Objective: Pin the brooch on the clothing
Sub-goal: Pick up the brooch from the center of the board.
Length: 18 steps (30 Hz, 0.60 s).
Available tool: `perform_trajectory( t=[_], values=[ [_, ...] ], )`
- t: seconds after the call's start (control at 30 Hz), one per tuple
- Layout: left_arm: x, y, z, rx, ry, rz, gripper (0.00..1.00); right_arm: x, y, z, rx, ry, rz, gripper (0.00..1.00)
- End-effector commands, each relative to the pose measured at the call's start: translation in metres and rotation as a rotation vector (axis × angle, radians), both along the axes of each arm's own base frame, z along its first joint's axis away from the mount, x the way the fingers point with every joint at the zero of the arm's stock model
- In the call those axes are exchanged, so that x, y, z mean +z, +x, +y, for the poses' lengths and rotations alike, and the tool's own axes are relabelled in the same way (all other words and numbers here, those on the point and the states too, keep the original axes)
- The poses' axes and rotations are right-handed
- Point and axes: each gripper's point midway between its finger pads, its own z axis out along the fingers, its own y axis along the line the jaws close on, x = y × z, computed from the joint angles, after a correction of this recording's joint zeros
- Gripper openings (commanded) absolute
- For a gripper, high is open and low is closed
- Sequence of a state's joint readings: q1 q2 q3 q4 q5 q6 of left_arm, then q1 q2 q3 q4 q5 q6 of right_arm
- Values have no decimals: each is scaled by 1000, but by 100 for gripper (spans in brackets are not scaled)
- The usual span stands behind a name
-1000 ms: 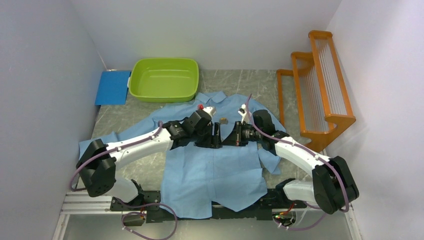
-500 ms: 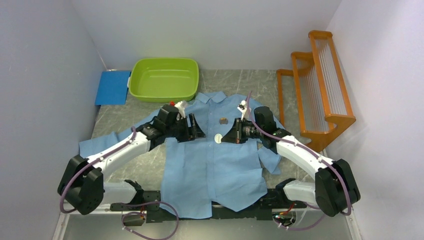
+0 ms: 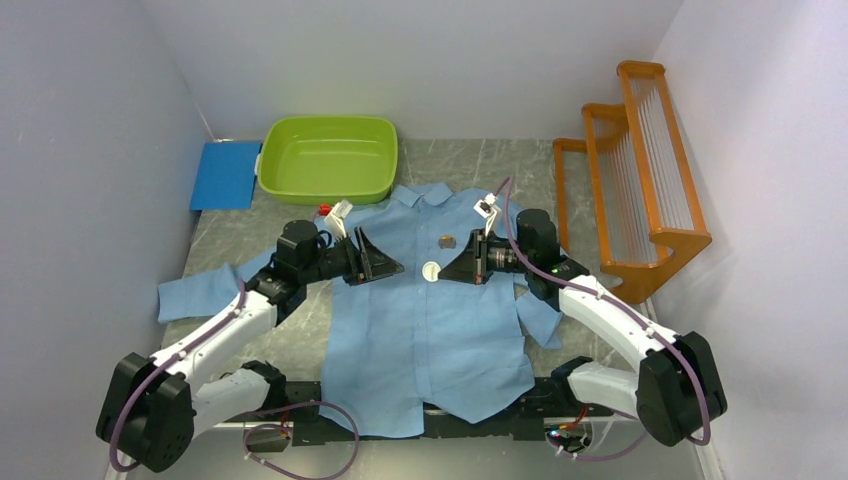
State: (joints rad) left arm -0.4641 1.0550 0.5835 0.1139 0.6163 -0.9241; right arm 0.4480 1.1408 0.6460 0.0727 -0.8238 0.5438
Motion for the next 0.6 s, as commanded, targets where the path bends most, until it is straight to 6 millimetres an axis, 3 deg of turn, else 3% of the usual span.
perform_trajectory(
  t=[0.0,0.2,0.4,0.57],
  values=[
    [34,-14,-12,-136,-131,-117,64,46,-8,14,111,132,-138,0],
    [49,-24,-22,-264,-200,-158,55,54,-24,24,220,175,-160,0],
    [52,-36,-32,-351,-224,-179,48,56,-26,29,239,190,-157,0],
    [53,-43,-37,-400,-234,-190,31,55,-25,31,240,199,-144,0]
  ],
)
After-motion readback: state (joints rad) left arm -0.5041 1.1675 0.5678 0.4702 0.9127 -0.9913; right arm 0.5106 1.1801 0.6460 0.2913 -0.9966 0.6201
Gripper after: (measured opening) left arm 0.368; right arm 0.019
